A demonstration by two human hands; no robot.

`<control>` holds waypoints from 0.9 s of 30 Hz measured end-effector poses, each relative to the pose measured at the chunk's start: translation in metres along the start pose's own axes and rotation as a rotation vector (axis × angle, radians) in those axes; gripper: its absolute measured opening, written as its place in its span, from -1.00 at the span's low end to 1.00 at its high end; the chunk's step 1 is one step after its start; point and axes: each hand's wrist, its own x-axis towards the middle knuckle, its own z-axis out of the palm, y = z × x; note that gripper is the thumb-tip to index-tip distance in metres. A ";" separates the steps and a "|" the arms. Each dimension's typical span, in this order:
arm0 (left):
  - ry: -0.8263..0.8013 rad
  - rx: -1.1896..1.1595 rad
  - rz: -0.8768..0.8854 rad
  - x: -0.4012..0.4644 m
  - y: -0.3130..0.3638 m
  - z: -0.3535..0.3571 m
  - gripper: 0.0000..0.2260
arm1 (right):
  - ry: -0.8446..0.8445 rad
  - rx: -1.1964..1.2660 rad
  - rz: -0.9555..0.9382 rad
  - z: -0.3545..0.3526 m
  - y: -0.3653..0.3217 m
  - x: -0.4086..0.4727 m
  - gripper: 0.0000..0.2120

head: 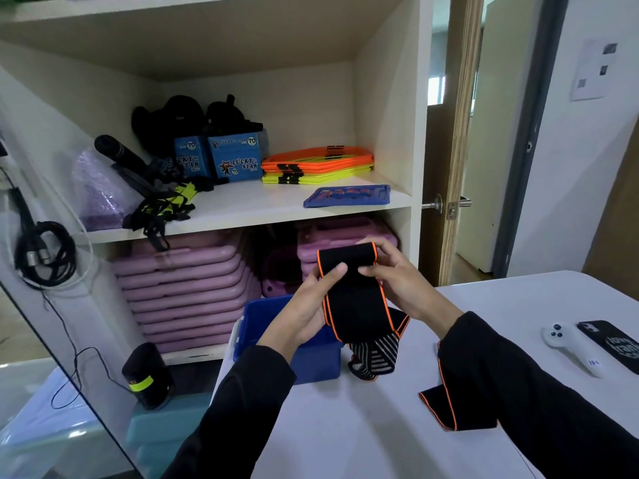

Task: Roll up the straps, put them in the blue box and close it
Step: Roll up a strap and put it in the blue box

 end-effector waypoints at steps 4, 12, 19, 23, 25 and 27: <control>-0.006 -0.045 -0.074 0.001 0.000 -0.001 -0.32 | -0.048 0.002 0.001 -0.002 0.004 0.000 -0.66; 0.010 -0.047 -0.005 0.003 0.002 -0.007 -0.39 | 0.004 -0.082 -0.002 -0.002 0.009 -0.005 -0.69; 0.012 -0.023 0.024 0.002 -0.002 -0.006 -0.32 | 0.106 0.022 0.037 0.003 0.009 -0.007 -0.67; 0.024 0.012 0.044 0.002 -0.001 -0.002 -0.40 | 0.085 -0.042 0.151 0.009 0.016 -0.003 -0.37; 0.041 0.035 0.048 0.003 -0.002 0.000 -0.51 | 0.066 -0.120 0.188 0.014 0.019 -0.005 -0.28; 0.054 0.069 0.063 0.004 -0.002 0.000 -0.55 | 0.081 -0.130 0.202 0.013 0.021 -0.004 -0.52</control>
